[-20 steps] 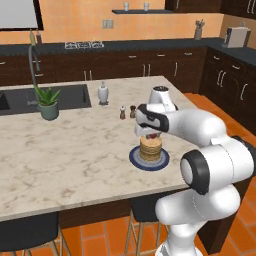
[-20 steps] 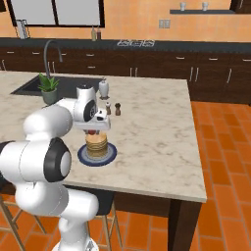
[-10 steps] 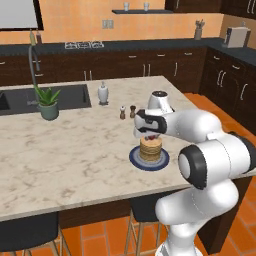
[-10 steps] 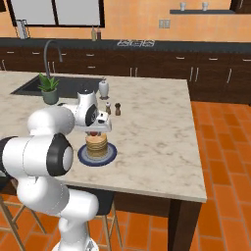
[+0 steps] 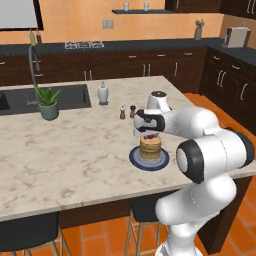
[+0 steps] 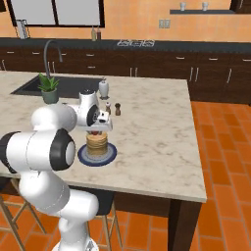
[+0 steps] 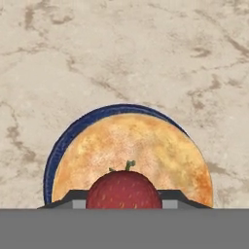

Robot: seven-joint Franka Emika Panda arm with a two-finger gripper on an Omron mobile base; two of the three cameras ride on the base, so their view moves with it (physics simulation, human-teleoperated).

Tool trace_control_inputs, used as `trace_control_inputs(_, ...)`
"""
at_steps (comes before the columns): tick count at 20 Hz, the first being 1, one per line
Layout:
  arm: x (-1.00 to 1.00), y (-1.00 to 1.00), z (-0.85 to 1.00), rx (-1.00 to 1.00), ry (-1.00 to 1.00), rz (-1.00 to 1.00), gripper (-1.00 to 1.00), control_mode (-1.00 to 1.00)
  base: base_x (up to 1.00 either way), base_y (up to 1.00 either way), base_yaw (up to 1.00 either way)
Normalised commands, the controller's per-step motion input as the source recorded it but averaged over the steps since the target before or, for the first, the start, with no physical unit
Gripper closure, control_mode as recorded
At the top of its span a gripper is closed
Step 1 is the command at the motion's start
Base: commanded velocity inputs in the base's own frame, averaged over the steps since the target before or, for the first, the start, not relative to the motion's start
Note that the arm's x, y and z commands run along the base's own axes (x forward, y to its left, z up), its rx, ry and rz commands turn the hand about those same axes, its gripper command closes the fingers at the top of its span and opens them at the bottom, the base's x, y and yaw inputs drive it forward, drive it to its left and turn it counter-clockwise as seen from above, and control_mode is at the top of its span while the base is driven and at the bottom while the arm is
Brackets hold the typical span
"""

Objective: Take the strawberry from the fridge and place it on top of the pancake, located on the dining counter.

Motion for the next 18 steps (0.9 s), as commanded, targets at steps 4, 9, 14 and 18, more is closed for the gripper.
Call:
trace_control_inputs(4, -0.14, 0.0, -0.07, 0.0, -0.09, 0.02, -1.0, -1.0, 0.0, 0.0, 0.0)
trace_control_inputs(9, -0.3, 0.0, 0.04, 0.0, -0.1, 0.0, -1.0, -1.0, 0.0, 0.0, 0.0)
trace_control_inputs(14, -0.66, 0.0, 0.54, 0.0, -0.09, -0.02, -1.0, -1.0, 0.0, 0.0, 0.0)
trace_control_inputs(18, -0.8, 0.0, 0.57, 0.0, -0.05, -0.04, -1.0, -1.0, 0.0, 0.0, 0.0)
